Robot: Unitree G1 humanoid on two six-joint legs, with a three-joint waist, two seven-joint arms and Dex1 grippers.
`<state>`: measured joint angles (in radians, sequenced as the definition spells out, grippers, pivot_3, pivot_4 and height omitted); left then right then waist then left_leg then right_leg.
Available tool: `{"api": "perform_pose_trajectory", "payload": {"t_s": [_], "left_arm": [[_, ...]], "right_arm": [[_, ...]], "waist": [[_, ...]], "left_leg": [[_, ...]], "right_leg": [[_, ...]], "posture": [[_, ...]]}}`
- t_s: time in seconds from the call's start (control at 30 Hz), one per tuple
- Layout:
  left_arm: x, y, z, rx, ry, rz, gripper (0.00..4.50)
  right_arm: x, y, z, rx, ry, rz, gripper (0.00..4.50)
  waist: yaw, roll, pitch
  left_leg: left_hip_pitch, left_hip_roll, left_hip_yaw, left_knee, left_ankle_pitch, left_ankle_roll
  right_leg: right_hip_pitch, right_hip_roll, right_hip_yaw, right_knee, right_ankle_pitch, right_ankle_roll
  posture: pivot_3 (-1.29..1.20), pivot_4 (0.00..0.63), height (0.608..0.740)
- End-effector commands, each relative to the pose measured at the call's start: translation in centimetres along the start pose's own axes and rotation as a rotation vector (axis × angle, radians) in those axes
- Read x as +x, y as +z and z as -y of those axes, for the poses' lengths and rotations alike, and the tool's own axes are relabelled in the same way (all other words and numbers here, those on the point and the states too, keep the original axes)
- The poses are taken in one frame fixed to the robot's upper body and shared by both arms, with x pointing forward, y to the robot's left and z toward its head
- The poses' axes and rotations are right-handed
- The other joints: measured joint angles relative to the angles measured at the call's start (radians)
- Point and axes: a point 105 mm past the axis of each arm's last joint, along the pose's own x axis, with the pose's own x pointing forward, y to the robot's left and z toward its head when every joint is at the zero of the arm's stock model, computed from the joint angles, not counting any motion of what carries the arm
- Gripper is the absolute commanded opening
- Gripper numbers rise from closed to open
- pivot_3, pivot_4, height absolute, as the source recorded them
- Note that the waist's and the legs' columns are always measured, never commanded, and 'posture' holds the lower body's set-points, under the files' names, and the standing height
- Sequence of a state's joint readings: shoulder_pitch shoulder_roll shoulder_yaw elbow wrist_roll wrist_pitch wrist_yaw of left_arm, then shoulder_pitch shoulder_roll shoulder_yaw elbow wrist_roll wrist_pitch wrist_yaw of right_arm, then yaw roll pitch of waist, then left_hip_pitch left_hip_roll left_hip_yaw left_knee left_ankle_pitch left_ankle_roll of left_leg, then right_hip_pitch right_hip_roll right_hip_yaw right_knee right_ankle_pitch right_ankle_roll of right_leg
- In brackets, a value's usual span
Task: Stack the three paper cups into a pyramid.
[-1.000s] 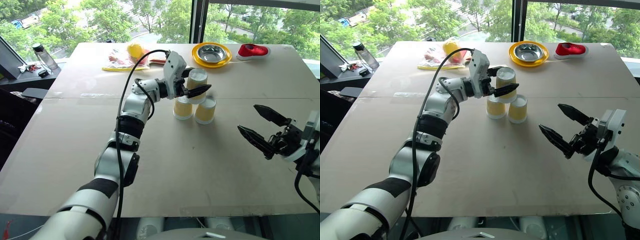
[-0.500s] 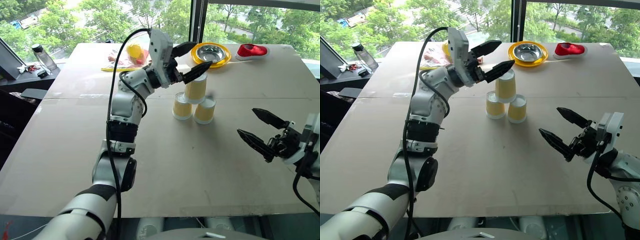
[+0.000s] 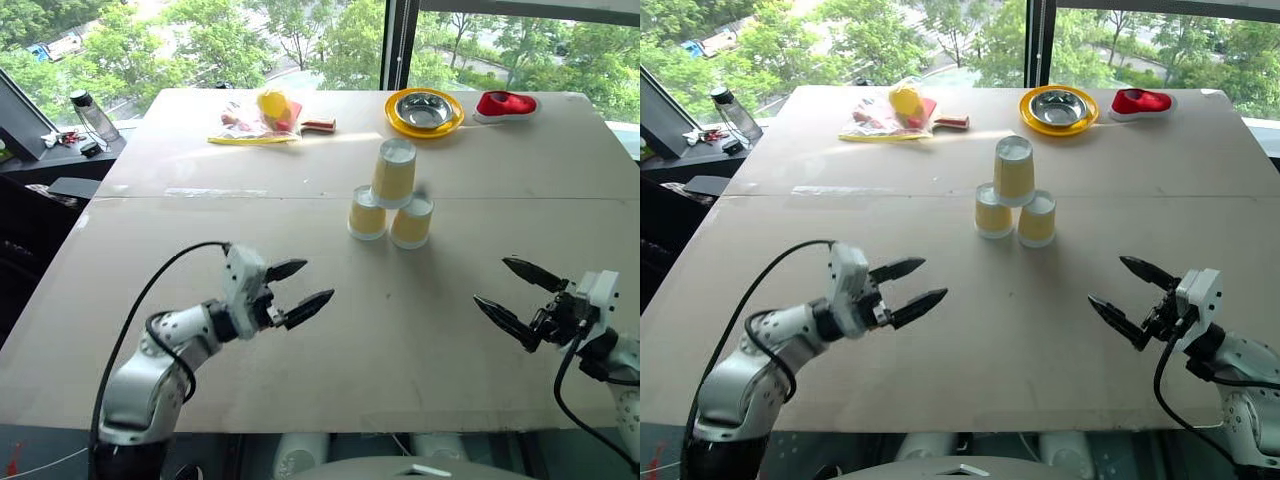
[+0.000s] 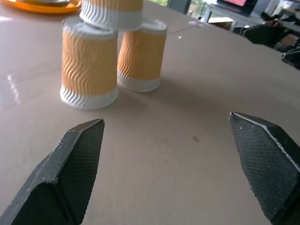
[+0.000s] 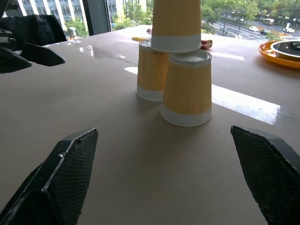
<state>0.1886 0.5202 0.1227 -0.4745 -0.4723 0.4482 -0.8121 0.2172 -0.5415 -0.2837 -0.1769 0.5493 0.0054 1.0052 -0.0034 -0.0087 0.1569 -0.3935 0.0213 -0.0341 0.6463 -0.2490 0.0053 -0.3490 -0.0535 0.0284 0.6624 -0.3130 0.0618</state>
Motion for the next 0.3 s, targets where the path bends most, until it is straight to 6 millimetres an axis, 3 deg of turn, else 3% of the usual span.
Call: {"api": "perform_pose_trajectory", "payload": {"t_s": [0.03, 0.13, 0.3], "left_arm": [[-1.2, -0.7, 0.6, 0.076, 0.077, -0.001, 4.37], [-2.2, -2.2, -0.1, 0.077, 0.150, -0.038, 4.37], [-2.7, -2.4, -0.6, 0.111, 0.179, -0.042, 4.37]], "right_arm": [[-0.8, -0.7, 0.1, -0.022, 0.024, -0.015, 4.50], [-1.6, -1.6, 0.5, -0.003, 0.028, -0.051, 4.50], [-2.5, -2.4, 0.8, 0.003, 0.046, -0.092, 4.50]], "waist": [[0.002, 0.000, 0.000], [0.004, 0.000, 0.000], [0.002, 0.001, 0.000]], "left_leg": [[0.000, 0.000, 0.000, 0.000, 0.000, 0.000], [0.002, 0.000, -0.001, 0.000, 0.000, 0.000], [0.009, 0.000, 0.001, -0.002, 0.000, 0.000]], "right_leg": [[0.001, 0.000, 0.000, 0.000, 0.000, 0.000], [0.003, -0.001, 0.001, 0.000, 0.000, -0.001], [0.007, -0.001, 0.003, 0.000, 0.000, -0.002]], "posture": [[0.00, 0.150, 0.740], [0.00, 0.150, 0.740], [0.00, 0.150, 0.740]]}}
